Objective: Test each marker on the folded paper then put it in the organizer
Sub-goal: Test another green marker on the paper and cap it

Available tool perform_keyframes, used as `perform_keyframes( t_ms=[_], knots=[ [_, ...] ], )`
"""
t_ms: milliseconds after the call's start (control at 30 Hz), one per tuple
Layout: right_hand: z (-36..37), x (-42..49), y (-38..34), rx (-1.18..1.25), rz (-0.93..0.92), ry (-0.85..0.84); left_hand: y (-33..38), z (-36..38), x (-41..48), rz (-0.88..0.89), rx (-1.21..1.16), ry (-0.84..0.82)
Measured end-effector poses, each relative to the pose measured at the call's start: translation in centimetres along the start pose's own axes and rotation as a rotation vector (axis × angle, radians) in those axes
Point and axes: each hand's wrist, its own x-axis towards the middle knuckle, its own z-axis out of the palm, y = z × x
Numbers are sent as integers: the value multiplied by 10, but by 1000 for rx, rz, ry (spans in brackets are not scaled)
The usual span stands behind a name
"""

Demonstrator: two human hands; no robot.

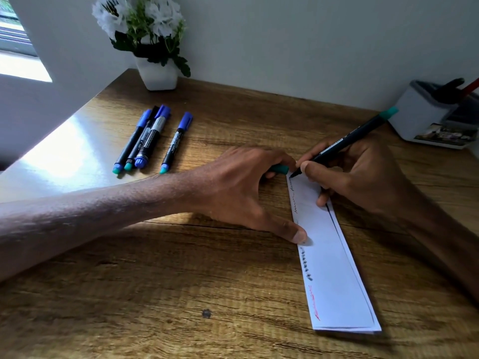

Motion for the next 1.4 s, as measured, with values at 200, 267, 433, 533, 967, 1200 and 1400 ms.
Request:
perform_keyframes(
  t_ms=[200,267,433,533,967,1200,1400],
  knots=[
    [0,1,1,15,5,8,0,-1,1,-8,-2,-18],
    [0,1,2,67,7,21,-1,-1,1,-7,-9,-19],
    [-4,2,2,207,-26,108,-8,-1,2,-18,-36,-10],
    [-6,2,2,261,-51,136,-13,-1,1,-12,-121,63],
    [-20,-5,-14,419,-300,-11,-13,-3,-6,-16,-365,231],
    [-20,-4,-13,374,-305,-12,-18,-4,-4,64,-454,221],
    [-20,-4,-13,370,-309,-7,-18,-3,-3,90,-426,251]
  ],
)
